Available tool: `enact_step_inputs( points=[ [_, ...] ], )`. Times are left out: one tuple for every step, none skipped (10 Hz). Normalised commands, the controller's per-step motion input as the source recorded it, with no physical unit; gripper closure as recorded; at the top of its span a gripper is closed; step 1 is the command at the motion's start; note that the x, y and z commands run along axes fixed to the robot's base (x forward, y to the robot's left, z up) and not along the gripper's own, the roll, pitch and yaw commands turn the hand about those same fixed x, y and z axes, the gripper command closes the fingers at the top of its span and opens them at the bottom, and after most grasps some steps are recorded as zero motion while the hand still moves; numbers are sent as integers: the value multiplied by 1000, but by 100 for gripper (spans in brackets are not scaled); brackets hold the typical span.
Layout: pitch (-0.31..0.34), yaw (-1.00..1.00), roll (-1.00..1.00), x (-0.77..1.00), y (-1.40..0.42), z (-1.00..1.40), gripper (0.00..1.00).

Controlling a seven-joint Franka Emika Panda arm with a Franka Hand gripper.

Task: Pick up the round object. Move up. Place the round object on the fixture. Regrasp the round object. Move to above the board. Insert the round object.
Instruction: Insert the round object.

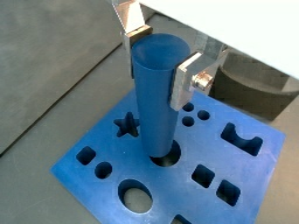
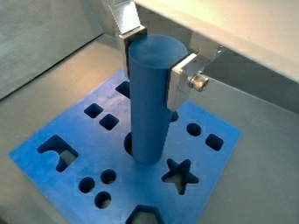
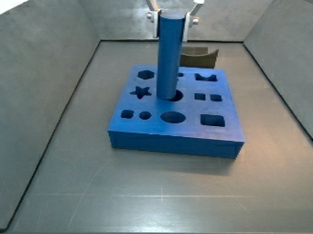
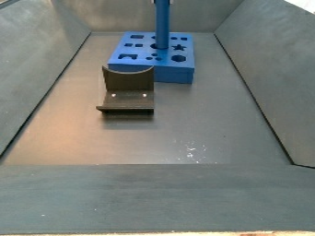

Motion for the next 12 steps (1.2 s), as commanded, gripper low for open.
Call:
enact_step_inputs(
  points=[
    [-83, -183, -340, 83, 137, -191, 100],
    [-51, -137, -280, 109, 54, -254, 100],
    [0, -131, -236, 149, 0, -231, 100],
    [0, -114, -150, 246, 0, -234, 100],
    [4, -91, -101, 291, 0, -231, 100],
    [0, -86, -96, 280, 0, -257, 100],
    [1, -69, -69, 246, 0, -269, 100],
    [0, -6, -31, 146, 0, -409, 100],
    [0, 0, 56, 117, -91, -680, 100],
    [77, 0, 161, 217, -160, -594, 100],
    [147, -3, 206, 306, -183, -526, 100],
    [131, -9, 169, 309, -194, -566, 100]
  ],
)
